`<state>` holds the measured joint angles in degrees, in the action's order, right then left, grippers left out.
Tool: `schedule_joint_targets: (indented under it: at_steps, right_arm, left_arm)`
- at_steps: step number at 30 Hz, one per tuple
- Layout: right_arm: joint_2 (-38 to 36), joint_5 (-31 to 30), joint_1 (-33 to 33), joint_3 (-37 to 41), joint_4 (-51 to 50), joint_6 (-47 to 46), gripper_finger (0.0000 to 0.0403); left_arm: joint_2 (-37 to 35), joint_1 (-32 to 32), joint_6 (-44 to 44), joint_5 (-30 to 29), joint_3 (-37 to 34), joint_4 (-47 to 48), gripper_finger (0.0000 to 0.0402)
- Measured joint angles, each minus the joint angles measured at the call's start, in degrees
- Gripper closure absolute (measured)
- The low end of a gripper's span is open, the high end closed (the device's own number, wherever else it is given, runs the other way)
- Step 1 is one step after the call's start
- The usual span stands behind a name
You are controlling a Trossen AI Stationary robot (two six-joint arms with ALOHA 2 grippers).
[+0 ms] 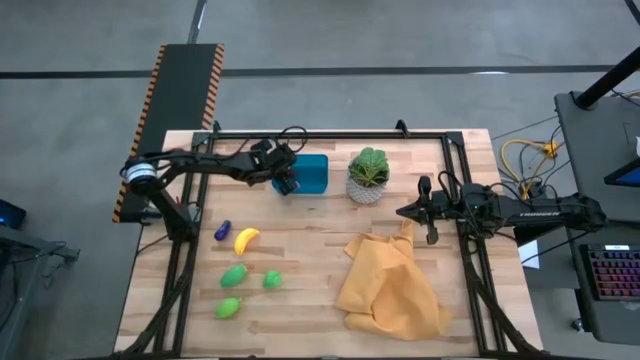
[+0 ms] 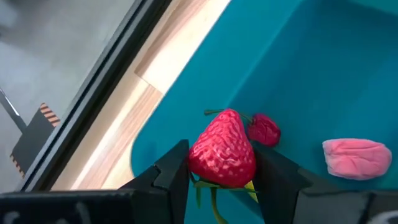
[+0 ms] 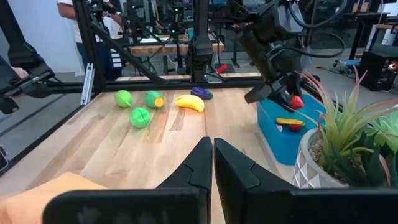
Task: Pick and placing Produce into tupperware
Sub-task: Put the red strawberry into the blue bin
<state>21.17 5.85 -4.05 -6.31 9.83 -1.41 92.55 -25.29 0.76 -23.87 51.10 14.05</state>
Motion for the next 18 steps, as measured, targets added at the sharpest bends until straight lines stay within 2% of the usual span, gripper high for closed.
schedule_joint_targets:
  at_steps: [18]
  right_arm:
    - [0.00,0.00,0.02,0.00,-0.21,0.00,0.0394]
  left_arm:
    - [0.87,-0.36,-0.05,-0.45,-0.01,-0.16,0.0258]
